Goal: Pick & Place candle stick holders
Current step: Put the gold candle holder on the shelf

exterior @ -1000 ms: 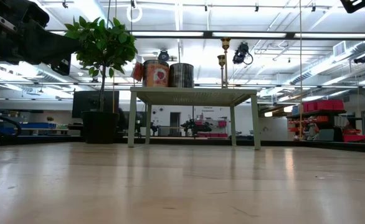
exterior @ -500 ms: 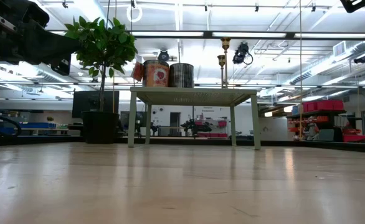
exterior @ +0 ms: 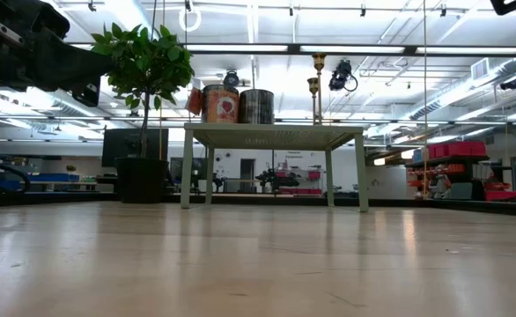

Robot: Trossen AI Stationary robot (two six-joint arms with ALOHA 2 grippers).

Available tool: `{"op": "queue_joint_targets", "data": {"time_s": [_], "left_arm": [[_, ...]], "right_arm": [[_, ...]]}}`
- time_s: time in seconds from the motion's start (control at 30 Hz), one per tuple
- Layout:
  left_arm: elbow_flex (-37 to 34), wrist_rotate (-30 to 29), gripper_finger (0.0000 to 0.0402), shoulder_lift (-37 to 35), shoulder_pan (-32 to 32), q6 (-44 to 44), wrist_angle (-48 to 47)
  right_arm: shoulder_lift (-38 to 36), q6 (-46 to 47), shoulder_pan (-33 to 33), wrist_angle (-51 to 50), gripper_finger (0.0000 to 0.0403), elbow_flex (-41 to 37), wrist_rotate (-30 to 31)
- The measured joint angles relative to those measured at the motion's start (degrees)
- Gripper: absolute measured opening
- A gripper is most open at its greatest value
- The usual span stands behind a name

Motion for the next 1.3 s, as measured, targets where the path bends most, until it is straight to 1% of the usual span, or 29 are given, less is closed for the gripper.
{"op": "queue_joint_targets", "data": {"time_s": [0.4, 0.83, 0.97, 1.1, 1.3], "left_arm": [[0.01, 0.0, 0.003, 0.0, 0.01, 0.0, 0.0], [0.0, 0.0, 0.003, -0.01, 0.0, 0.02, 0.0], [0.0, 0.0, 0.003, -0.02, -0.01, 0.02, 0.01], [0.0, 0.0, 0.003, 0.0, -0.01, 0.01, 0.0], [0.01, 0.0, 0.003, 0.0, 0.01, 0.0, 0.0]], "right_arm": [[0.02, 1.47, 5.07, 0.88, 0.0306, -3.03, -0.02], [0.74, 1.49, 10.24, 7.42, 0.0306, -8.52, -0.09], [1.44, 1.47, 10.86, 8.98, 0.0306, -9.68, 0.01], [2.02, 1.42, 10.98, 10.08, 0.0306, -9.79, 1.47], [2.11, 1.02, 10.98, 11.09, 0.0306, -9.79, 1.89]]}}
